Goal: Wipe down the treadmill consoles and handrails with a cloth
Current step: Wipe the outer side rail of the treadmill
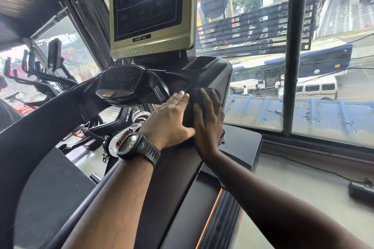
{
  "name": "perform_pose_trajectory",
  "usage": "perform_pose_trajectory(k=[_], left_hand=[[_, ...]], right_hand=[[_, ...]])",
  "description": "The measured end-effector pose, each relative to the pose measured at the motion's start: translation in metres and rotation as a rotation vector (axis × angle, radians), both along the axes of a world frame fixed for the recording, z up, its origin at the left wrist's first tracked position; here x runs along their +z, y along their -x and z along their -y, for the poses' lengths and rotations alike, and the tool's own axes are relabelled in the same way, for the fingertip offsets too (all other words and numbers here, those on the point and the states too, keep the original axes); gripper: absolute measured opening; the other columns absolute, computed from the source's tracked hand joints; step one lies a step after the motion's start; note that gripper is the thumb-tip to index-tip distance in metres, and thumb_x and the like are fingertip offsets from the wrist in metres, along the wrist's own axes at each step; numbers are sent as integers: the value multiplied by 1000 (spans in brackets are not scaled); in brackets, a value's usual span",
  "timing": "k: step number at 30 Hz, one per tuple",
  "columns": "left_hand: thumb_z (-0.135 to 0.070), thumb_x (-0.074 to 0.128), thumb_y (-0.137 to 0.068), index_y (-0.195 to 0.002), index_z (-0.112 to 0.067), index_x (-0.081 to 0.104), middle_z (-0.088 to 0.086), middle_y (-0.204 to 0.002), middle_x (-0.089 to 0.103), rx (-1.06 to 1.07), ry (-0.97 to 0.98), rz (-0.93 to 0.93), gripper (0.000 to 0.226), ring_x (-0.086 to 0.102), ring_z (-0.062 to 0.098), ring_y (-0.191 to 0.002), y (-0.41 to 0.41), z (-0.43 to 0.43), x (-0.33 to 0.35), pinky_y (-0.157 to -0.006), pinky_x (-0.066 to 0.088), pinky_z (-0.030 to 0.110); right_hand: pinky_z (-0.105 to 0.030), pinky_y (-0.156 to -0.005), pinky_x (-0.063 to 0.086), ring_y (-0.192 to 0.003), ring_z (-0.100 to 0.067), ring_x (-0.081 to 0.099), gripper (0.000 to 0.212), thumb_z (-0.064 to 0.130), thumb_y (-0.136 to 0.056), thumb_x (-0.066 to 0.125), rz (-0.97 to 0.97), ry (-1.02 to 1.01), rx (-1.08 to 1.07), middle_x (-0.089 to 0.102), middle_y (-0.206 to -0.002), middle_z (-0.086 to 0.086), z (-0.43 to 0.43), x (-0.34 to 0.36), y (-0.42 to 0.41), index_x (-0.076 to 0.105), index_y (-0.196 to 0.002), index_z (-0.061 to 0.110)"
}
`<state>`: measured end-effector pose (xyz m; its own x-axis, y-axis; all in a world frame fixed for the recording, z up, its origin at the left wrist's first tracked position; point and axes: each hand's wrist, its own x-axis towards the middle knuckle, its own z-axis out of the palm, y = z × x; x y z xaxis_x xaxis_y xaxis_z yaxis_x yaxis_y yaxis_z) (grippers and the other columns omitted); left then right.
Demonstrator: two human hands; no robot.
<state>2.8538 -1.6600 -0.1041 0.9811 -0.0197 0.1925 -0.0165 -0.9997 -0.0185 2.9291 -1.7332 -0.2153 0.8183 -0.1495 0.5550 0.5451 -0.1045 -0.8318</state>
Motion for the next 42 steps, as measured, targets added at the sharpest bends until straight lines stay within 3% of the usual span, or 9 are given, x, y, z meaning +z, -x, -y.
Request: perform_pose_trajectory(k=[2,6,11,17,20,26,35,38,42], left_hand=[[-40,65,-85,-161,-18,7,-4,-168,2,0,-15,-1,99,2,7,-153,-1,1,0,-119,0,24],[-40,65,-84,-161,-18,6,-3,-169,1,12,-24,-16,100,3,7,-154,0,2,1,-125,6,28],[-39,66,-83,-161,-18,6,-3,-168,2,20,-18,-18,100,2,6,-153,0,2,0,-126,12,35],[-40,67,-83,-161,-18,7,-3,-168,3,28,-28,-17,100,3,6,-153,0,3,1,-125,10,32],[-41,66,-83,-161,-18,7,-3,-169,2,34,-33,-19,101,3,7,-153,0,3,1,-125,10,33],[-41,67,-83,-161,-17,6,-2,-169,2,45,-24,-23,102,2,8,-154,2,4,1,-125,9,31],[-42,51,-93,-161,-19,3,-1,-169,-4,59,-63,-34,86,-3,11,-154,37,10,-6,-126,3,33],[-44,44,-97,-161,-19,8,-1,-169,0,52,-14,-5,77,-2,9,-154,54,10,-11,-125,1,30],[-50,42,-99,-159,-17,21,1,-168,11,35,85,54,71,6,10,-154,83,8,-16,-124,3,29]], right_hand=[[-41,-119,27,-147,-13,31,49,42,-99,41,0,12,-39,37,-159,10,6,7,-26,49,-146,36],[-47,-119,27,-145,-13,34,54,45,-96,34,-291,-136,-8,37,-158,12,12,10,-47,43,-149,43],[-37,-117,27,-146,-14,33,51,44,-97,40,-42,10,-17,38,-158,9,14,8,-58,50,-146,38],[-47,-113,34,-140,-21,41,49,49,-98,36,-263,-29,30,38,-157,9,32,15,-116,40,-147,46],[-44,-115,29,-142,-11,31,51,48,-101,28,-356,-3,54,34,-159,13,32,6,-114,33,-152,46],[-40,-116,28,-144,-17,36,52,42,-104,35,-524,-62,92,34,-160,6,22,-50,-42,33,-156,39],[-40,-116,23,-143,-23,36,51,39,-105,41,-530,-58,89,33,-159,5,4,-62,45,34,-155,39],[-39,-121,19,-145,-16,32,48,42,-105,41,-515,-96,110,36,-158,5,1,-53,75,40,-153,39],[-39,-123,20,-143,0,32,56,48,-99,26,-417,-246,150,44,-155,14,-4,-24,122,49,-148,37]])
